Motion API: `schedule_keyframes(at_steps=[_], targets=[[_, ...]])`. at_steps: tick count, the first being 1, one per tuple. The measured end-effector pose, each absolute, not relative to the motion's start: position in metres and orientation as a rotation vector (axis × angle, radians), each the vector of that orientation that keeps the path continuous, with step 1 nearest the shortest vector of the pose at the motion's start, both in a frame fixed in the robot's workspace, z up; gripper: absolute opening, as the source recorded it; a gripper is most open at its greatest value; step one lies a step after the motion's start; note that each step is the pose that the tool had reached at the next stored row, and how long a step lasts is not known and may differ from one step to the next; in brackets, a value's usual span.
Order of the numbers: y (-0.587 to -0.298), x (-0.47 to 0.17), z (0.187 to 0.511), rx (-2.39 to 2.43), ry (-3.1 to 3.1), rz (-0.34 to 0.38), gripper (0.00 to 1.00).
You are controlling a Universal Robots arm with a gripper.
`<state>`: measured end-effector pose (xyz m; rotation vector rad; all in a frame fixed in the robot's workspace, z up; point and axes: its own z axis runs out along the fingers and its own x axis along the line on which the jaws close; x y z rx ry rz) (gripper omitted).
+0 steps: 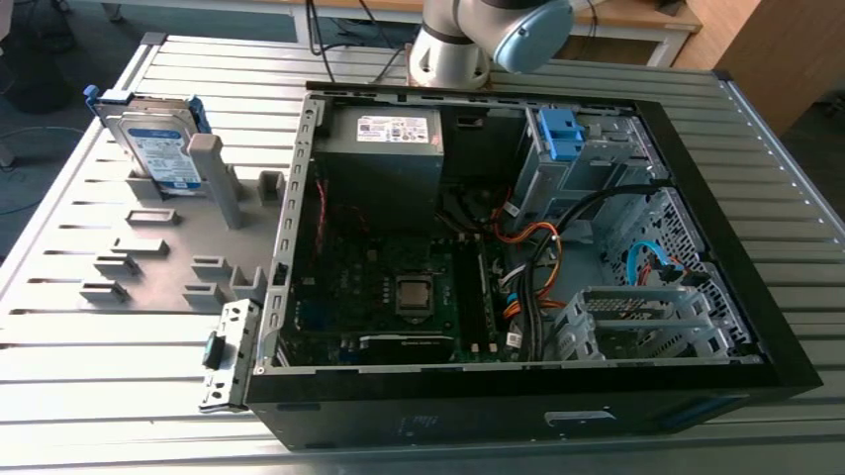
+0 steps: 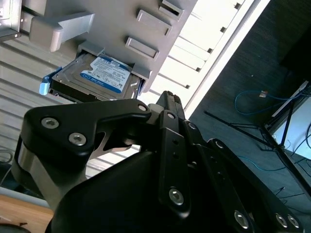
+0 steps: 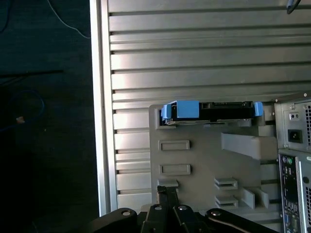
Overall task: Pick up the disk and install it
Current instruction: 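Reach for the disk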
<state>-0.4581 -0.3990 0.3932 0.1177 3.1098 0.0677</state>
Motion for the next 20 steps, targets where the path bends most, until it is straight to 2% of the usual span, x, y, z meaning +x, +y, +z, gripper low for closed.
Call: schedule_keyframes(at_steps=[20], targets=[[-0.399, -0.473, 0.393, 0.118, 3.110, 0.068, 0.11]])
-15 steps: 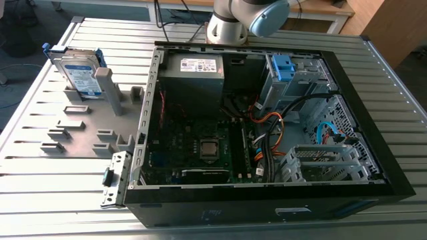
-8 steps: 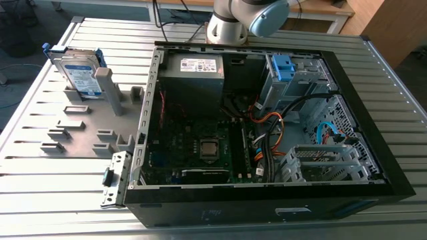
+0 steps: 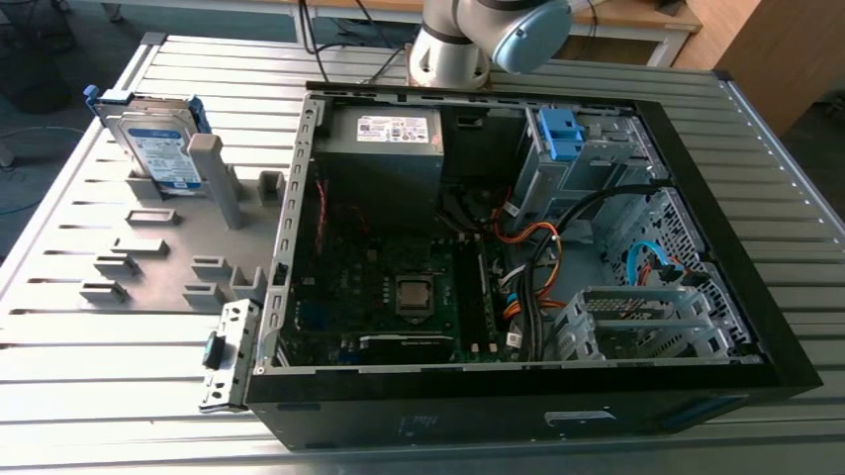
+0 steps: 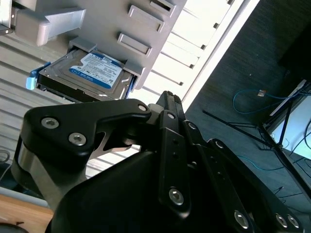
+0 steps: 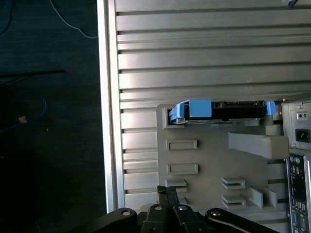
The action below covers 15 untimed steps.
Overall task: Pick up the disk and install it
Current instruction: 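Reach for the disk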
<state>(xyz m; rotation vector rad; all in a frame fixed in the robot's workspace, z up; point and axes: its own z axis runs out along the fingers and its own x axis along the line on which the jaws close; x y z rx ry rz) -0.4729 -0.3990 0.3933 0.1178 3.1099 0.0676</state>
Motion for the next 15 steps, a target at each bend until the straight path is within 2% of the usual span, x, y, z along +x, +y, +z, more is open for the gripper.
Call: schedule_keyframes(at_steps=[15], targets=[[-0.399, -0.484, 0.393, 0.118, 3.110, 0.068, 0.11]])
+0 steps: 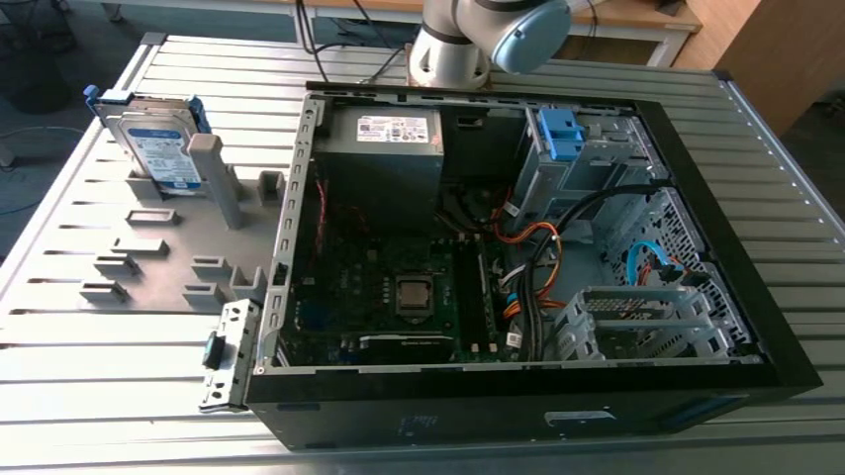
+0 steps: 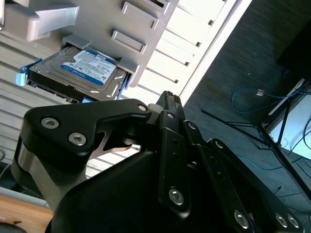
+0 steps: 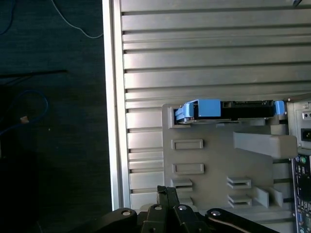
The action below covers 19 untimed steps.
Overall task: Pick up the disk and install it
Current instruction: 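Reach for the disk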
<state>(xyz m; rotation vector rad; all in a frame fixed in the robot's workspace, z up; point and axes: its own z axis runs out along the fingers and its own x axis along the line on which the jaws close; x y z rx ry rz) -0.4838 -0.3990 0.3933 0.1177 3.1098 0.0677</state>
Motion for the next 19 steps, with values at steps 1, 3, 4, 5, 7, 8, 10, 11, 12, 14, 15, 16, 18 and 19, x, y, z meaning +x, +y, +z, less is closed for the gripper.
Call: schedule_keyframes(at_steps=[1, 3, 4, 5, 7, 8, 10, 11, 12, 14, 15, 16, 18, 19], targets=[[-0.399, -0.485, 0.393, 0.118, 3.110, 0.068, 0.11], [-0.399, -0.486, 0.393, 0.118, 3.110, 0.068, 0.11], [-0.399, -0.487, 0.393, 0.118, 3.110, 0.068, 0.11], [-0.399, -0.488, 0.393, 0.118, 3.110, 0.068, 0.11], [-0.399, -0.489, 0.393, 0.118, 3.110, 0.068, 0.11], [-0.399, -0.490, 0.393, 0.118, 3.110, 0.068, 0.11], [-0.399, -0.491, 0.393, 0.118, 3.110, 0.068, 0.11], [-0.399, -0.492, 0.393, 0.118, 3.110, 0.068, 0.11], [-0.399, -0.493, 0.393, 0.118, 3.110, 0.068, 0.11], [-0.399, -0.494, 0.393, 0.118, 3.110, 0.068, 0.11], [-0.399, -0.495, 0.393, 0.118, 3.110, 0.068, 0.11], [-0.399, -0.496, 0.393, 0.118, 3.110, 0.068, 0.11], [-0.399, -0.498, 0.393, 0.118, 3.110, 0.068, 0.11], [-0.399, -0.498, 0.393, 0.118, 3.110, 0.068, 0.11]])
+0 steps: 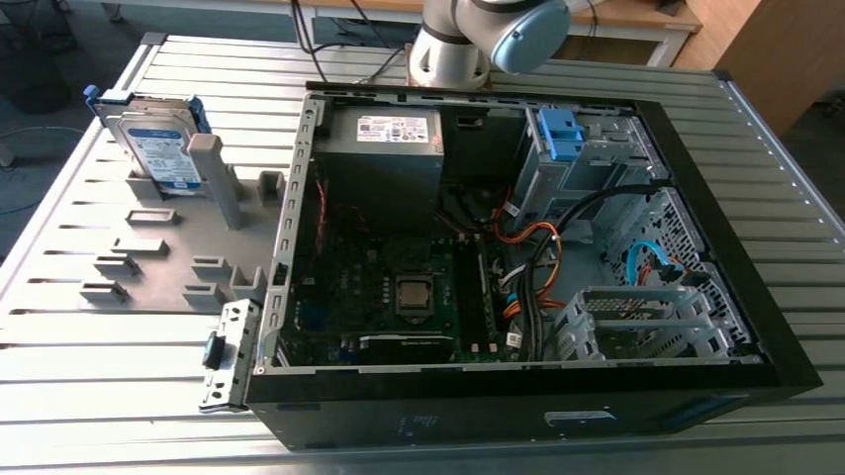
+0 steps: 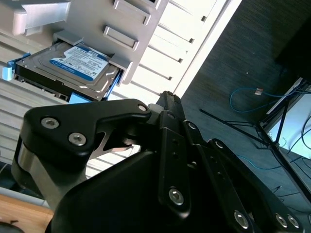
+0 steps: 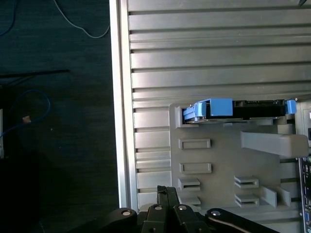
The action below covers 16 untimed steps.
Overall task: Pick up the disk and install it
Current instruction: 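Reach for the disk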
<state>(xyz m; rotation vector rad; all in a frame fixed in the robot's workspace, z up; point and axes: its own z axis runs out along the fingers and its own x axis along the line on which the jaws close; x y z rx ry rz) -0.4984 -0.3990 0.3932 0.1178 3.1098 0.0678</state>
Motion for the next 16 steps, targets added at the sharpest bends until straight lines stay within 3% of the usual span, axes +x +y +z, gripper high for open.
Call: schedule_keyframes(at_steps=[16], targets=[[-0.399, -0.512, 0.393, 0.118, 3.110, 0.068, 0.11]])
